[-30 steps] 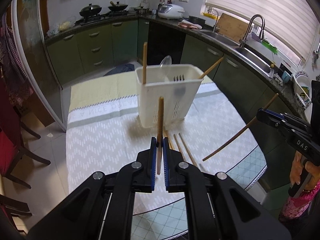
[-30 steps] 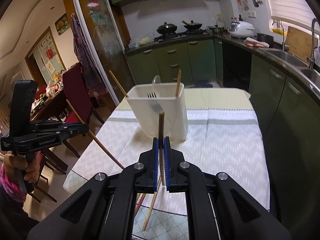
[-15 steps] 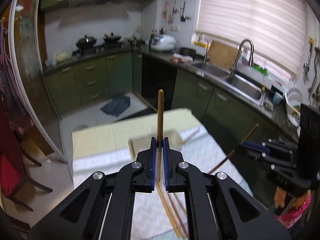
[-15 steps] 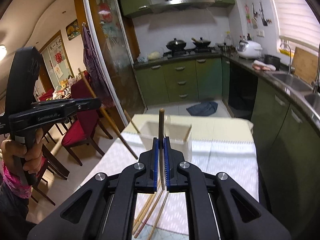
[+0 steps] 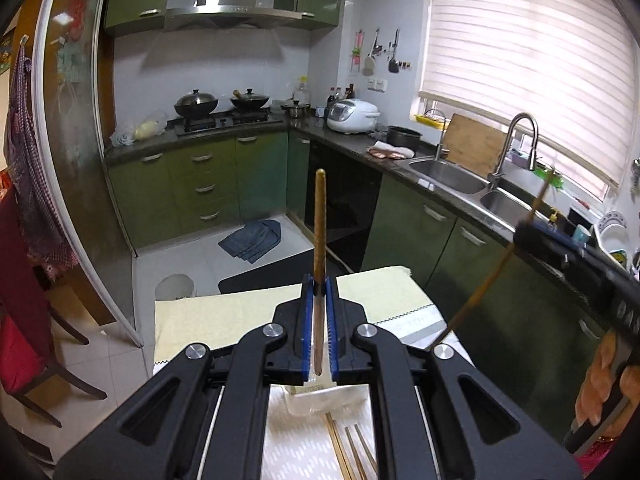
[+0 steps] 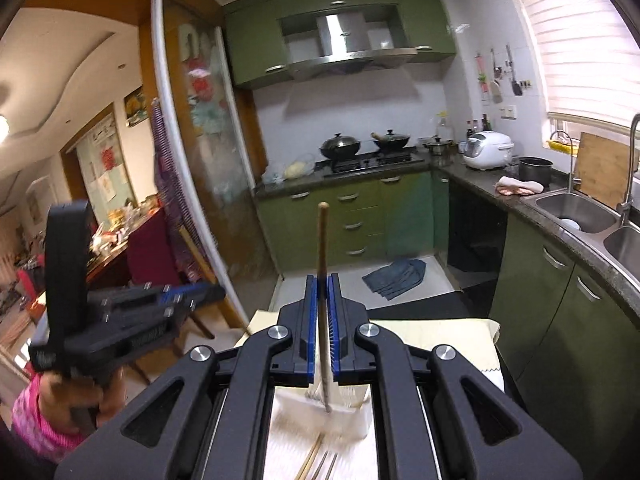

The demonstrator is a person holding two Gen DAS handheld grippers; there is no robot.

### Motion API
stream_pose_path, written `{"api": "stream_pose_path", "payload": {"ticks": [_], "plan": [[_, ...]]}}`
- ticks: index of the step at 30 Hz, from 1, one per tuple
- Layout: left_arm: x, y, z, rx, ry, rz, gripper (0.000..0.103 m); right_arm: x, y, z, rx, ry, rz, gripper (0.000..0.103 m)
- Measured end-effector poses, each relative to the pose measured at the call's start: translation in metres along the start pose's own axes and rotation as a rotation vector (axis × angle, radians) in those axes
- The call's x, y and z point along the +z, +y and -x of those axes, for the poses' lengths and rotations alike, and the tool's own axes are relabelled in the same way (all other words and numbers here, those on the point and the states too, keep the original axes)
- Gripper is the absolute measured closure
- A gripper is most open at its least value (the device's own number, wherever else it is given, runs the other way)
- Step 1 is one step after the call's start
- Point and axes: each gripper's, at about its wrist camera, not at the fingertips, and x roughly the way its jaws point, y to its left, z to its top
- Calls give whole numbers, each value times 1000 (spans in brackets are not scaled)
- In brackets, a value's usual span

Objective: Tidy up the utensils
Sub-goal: 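Carry both chopsticks upright over the white holder and open both grippers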

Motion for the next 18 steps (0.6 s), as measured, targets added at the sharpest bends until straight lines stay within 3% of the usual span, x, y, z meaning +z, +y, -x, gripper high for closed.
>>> {"api": "stream_pose_path", "payload": {"ticks": [4,10,18], "plan": [[-8,5,-24,13,25,6,97,-1,-14,-39,-36,23,-28,97],[-20,11,-44,27,80,4,97,-24,-22,-87,-59,125,-23,97],[-27,9,-41,39,99,-13,94,-32,-22,-94,-70,141,-11,94]]}}
